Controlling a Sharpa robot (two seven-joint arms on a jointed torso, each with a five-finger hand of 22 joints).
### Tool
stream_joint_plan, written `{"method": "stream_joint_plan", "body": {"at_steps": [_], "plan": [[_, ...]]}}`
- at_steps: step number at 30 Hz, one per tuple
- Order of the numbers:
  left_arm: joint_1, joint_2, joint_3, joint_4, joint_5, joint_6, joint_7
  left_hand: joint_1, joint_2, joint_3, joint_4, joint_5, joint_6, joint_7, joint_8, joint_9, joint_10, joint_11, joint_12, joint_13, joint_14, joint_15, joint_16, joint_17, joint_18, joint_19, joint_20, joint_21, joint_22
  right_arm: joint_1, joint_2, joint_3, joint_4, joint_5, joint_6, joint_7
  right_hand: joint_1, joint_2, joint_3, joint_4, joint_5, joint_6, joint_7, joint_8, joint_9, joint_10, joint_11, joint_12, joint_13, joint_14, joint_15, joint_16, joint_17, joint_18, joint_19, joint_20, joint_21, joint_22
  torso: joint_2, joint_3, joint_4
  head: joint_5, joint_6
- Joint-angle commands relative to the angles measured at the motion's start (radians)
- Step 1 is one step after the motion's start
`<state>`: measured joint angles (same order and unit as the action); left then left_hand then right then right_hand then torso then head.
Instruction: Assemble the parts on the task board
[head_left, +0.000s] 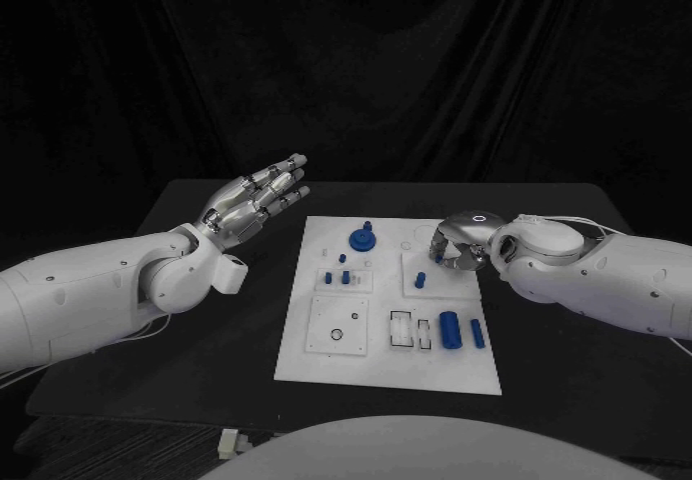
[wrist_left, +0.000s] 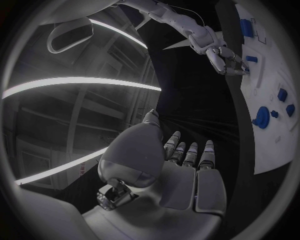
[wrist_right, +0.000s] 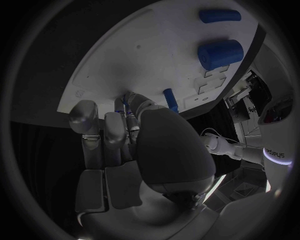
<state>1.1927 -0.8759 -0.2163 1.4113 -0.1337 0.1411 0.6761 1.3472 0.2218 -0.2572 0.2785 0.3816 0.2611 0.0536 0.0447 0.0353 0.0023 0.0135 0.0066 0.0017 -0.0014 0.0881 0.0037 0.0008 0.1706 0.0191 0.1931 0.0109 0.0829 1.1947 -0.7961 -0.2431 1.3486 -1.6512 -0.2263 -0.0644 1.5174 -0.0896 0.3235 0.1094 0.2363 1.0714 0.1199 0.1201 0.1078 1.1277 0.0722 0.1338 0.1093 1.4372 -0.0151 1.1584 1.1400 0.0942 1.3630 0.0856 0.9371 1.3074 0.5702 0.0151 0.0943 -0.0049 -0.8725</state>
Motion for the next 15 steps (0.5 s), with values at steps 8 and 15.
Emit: {"method": "stream_joint_plan", "body": {"at_steps": [8, 15], "plan": [[-0.004, 0.002, 0.001, -0.003, 0.009, 0.013, 0.049, 0.038, 0.001, 0.019, -0.022, 0.058, 0.012, 0.013, 0.009, 0.001, 0.006, 0.021, -0.004, 0.001, 0.001, 0.018, -0.004, -0.001, 0.007, 0.007, 0.020, 0.008, 0.012, -0.009, -0.009, -0.004, -0.004, -0.007, -0.113, 0.046, 0.023, 0.006, 0.017, -0.024, -0.001, 0.051, 0.004, 0.015, 0.012, 0.070, -0.008, 0.012, -0.009, 0.003, 0.002, 0.006, 0.002, 0.010, 0.014, 0.006, 0.033, 0.127, -0.001, -0.0009, 0.0006, 0.011, 0.000], [-0.005, 0.007, 0.001, -0.009, 0.009, 0.016, 0.037, 0.034, 0.006, 0.019, -0.017, 0.058, 0.012, 0.017, 0.010, 0.001, 0.008, 0.026, -0.003, 0.002, 0.001, 0.027, -0.004, -0.001, 0.008, 0.012, 0.028, 0.011, 0.021, -0.001, -0.028, -0.001, 0.016, -0.007, -0.175, 0.068, 0.010, 0.003, 0.009, -0.017, -0.024, 0.061, 0.002, 0.015, 0.014, 0.081, -0.010, 0.006, -0.016, 0.009, 0.000, 0.015, 0.007, 0.005, 0.024, 0.005, 0.061, 0.133, 0.000, -0.0009, 0.0038, 0.014, 0.000]]}}
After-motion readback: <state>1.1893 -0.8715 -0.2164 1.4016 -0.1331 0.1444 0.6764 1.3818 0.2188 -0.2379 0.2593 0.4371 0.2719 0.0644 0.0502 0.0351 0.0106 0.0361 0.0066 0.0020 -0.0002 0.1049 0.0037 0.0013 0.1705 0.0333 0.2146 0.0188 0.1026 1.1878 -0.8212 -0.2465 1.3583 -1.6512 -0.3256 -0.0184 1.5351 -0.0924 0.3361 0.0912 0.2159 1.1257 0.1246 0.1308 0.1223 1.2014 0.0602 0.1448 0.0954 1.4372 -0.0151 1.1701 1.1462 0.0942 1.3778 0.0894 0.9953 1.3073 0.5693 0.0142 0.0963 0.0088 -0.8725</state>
